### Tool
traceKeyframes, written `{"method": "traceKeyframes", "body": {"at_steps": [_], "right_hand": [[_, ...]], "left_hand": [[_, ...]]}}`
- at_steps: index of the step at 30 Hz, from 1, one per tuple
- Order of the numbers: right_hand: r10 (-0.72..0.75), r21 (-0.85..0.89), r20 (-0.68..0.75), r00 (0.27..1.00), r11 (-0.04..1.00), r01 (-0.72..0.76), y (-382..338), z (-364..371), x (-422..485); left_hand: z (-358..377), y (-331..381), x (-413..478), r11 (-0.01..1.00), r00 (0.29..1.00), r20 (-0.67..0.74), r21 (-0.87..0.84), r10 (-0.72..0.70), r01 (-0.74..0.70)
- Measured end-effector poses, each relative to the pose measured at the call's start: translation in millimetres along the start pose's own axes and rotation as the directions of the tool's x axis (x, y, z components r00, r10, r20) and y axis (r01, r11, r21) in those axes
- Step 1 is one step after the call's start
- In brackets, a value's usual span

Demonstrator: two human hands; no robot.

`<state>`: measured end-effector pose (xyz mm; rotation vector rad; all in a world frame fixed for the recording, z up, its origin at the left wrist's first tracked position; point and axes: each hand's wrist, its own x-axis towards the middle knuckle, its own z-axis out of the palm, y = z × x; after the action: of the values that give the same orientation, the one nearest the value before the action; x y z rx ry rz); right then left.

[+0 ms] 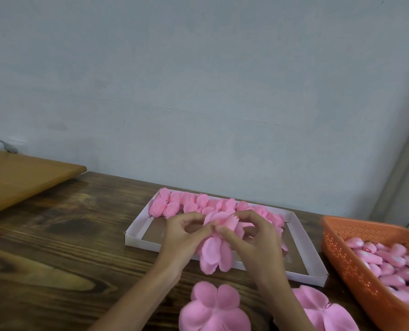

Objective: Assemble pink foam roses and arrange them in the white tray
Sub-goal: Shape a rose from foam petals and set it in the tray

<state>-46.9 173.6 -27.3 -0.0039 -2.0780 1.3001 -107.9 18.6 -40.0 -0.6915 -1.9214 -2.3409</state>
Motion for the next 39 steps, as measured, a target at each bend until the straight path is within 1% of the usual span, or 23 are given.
{"method": "traceKeyframes", "body": {"at_steps": [4,7,10,13,17,21,24,27,29,31,34,36,39], "right_hand": [[0.003,0.037,0.009,1.0,0.999,-0.004,-1,1,0],[0.029,0.068,-0.005,1.0,0.997,-0.029,1,1,1],[0.035,0.078,-0.022,0.999,0.996,-0.033,1,-1,2],[0.026,0.075,0.008,1.0,0.997,-0.026,0,-3,4],[0.01,0.096,0.035,0.999,0.995,-0.013,-8,-5,2],[0.005,0.07,0.051,0.999,0.998,-0.008,-8,-6,1],[0.015,0.072,0.118,0.993,0.997,-0.023,-9,-8,2],[0.052,0.1,0.221,0.974,0.992,-0.075,-8,-15,6],[0.052,0.116,0.266,0.963,0.99,-0.085,-9,-20,7],[0.025,0.077,0.241,0.97,0.996,-0.045,-10,-20,7],[-0.074,-0.029,0.168,0.983,0.996,0.08,-11,-19,5],[-0.147,-0.041,0.148,0.978,0.987,0.155,-11,-20,5],[-0.178,0.009,0.173,0.969,0.984,0.179,-10,-19,4]], "left_hand": [[0,-1,0,1.0,1.0,-0.004,-0.022,-0.023,0.023],[0,2,1,0.997,0.997,0.058,-0.061,-0.045,0.048],[1,8,-1,0.996,0.991,0.132,-0.091,-0.008,0.02],[0,9,-2,0.993,0.982,0.187,-0.12,0.017,0.006],[0,8,-3,0.997,0.984,0.177,-0.081,0.015,-0.001],[0,9,-2,0.999,0.985,0.173,-0.038,0.011,-0.004],[0,9,-2,0.999,0.988,0.147,-0.015,-0.035,0.038],[-3,9,-2,0.996,0.986,0.157,-0.05,-0.063,0.072],[-4,10,-2,0.995,0.985,0.156,-0.063,-0.069,0.08],[-3,10,-2,0.995,0.986,0.151,-0.058,-0.069,0.079],[-3,10,-3,0.997,0.988,0.145,-0.052,-0.056,0.064],[-3,11,-3,0.996,0.987,0.149,-0.065,-0.055,0.066],[-2,11,-3,0.993,0.985,0.158,-0.085,-0.068,0.082]]}}
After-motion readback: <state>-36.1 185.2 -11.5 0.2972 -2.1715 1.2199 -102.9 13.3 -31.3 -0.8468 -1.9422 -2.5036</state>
